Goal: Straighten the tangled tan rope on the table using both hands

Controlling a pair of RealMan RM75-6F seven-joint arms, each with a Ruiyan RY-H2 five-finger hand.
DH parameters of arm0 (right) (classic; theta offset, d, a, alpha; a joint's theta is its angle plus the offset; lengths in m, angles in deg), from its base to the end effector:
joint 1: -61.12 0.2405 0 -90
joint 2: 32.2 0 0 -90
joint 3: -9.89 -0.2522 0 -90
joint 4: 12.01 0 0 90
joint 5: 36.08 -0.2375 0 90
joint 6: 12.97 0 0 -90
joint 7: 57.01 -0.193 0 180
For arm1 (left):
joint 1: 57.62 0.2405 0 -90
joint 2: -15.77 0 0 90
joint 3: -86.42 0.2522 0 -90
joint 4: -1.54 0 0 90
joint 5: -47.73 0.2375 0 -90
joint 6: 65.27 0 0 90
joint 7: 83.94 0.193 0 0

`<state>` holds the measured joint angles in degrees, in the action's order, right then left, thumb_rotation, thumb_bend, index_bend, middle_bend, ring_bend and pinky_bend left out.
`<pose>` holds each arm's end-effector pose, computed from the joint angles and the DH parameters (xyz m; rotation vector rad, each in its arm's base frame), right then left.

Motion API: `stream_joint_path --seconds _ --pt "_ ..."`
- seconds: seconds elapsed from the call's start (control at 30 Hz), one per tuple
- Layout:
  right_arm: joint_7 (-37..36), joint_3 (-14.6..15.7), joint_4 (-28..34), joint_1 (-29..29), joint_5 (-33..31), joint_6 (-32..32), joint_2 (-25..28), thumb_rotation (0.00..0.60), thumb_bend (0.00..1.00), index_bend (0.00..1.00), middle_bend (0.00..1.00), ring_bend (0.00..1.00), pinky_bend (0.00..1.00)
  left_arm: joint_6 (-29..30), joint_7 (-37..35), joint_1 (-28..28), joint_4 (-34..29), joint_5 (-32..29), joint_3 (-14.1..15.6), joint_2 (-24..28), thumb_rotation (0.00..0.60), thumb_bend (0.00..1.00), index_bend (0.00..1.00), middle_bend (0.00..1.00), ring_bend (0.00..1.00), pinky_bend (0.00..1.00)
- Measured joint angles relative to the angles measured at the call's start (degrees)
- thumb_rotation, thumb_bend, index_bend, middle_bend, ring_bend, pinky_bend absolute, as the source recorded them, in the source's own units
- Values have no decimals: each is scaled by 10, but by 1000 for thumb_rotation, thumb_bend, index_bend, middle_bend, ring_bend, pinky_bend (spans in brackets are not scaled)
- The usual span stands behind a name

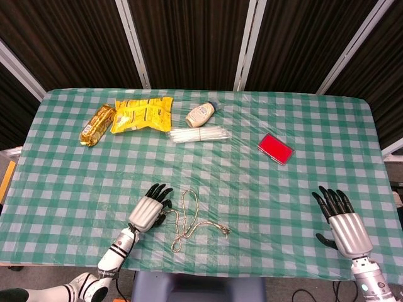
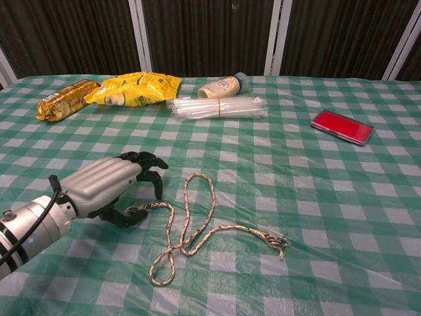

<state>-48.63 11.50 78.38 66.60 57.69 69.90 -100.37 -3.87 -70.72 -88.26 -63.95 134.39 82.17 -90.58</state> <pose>-0.3009 -0.2134 0.0814 1.6131 -0.8264 0.8333 -0.1630 0.3181 -0.1428 -1.9624 -0.8367 -0.9857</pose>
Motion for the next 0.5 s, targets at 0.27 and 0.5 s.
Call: stream_joint_path --seconds 0.27,0.5 --pt "4 0 0 -1 -3 0 -1 600 234 0 0 0 0 11 -5 -1 7 3 8 -3 600 396 485 145 44 103" --pt "7 0 0 0 -4 -3 -2 600 234 0 0 0 0 19 -13 -2 18 3 12 -8 600 407 549 158 51 108"
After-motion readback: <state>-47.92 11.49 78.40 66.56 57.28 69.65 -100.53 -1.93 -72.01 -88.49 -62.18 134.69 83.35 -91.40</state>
